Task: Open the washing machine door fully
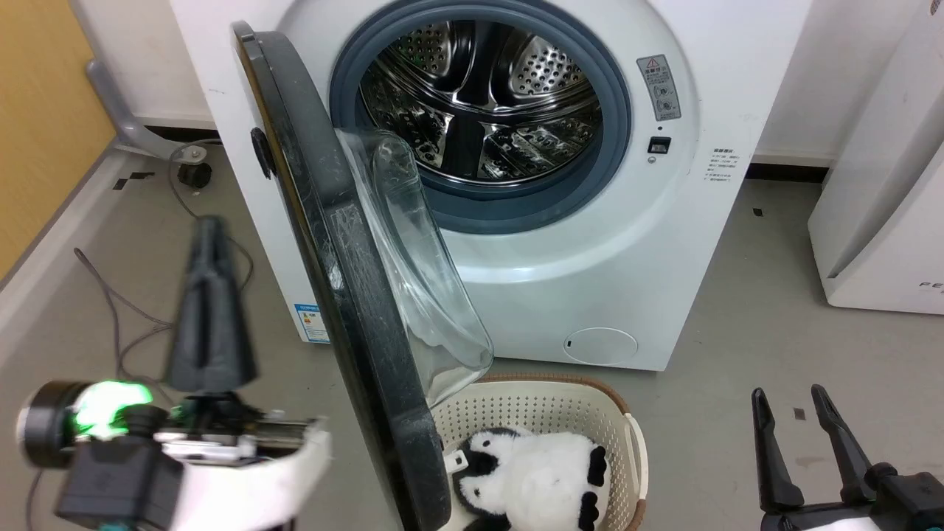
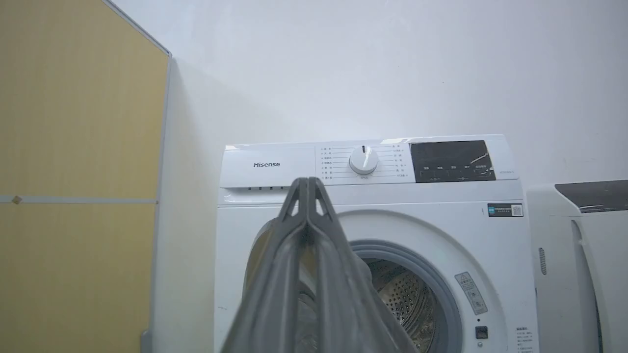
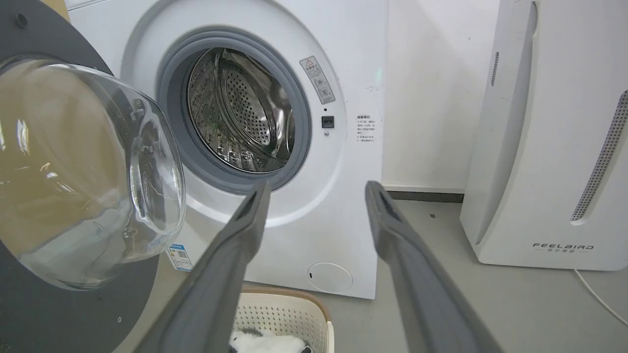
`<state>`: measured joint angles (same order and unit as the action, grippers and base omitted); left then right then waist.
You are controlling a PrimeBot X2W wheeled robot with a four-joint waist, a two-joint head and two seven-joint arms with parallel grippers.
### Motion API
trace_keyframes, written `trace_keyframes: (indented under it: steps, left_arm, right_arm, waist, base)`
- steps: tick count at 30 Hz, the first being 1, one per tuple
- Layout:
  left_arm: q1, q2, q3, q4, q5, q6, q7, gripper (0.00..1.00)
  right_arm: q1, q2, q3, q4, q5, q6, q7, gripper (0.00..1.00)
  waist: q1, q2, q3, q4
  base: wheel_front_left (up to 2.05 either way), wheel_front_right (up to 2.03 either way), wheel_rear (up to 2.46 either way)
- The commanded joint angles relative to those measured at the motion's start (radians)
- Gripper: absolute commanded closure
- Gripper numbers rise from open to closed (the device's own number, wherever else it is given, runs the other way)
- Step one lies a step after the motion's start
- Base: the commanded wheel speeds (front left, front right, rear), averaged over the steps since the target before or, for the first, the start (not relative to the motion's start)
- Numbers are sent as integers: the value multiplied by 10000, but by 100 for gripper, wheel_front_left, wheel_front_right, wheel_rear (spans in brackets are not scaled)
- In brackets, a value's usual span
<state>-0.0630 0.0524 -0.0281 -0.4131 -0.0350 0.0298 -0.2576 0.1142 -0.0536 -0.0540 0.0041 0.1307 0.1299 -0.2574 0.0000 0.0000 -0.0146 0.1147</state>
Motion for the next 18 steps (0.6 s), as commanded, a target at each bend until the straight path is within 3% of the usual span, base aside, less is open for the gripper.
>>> trace_keyframes:
  steps: [1,10,18]
  left_arm:
    - [-173,5,-269,-172,58,-101,-42,100]
    - [-488,-16,-2606,-605,16,-597,-42,100]
    - [-374,-19,-4347,-78,171,-964,-42,100]
  right_arm:
    - [131,33,33,-44,-97,8,-43,0]
    - [126,33,106,-55,-139,8,-43,0]
    - [116,33,123,-50,-149,8,-43,0]
  waist:
    - [0,0,-9,3]
    - [0,0,-35,8]
    - [0,0,-40,29]
  base:
    - [0,0,0]
    - [0,0,0]
    - [0,0,0]
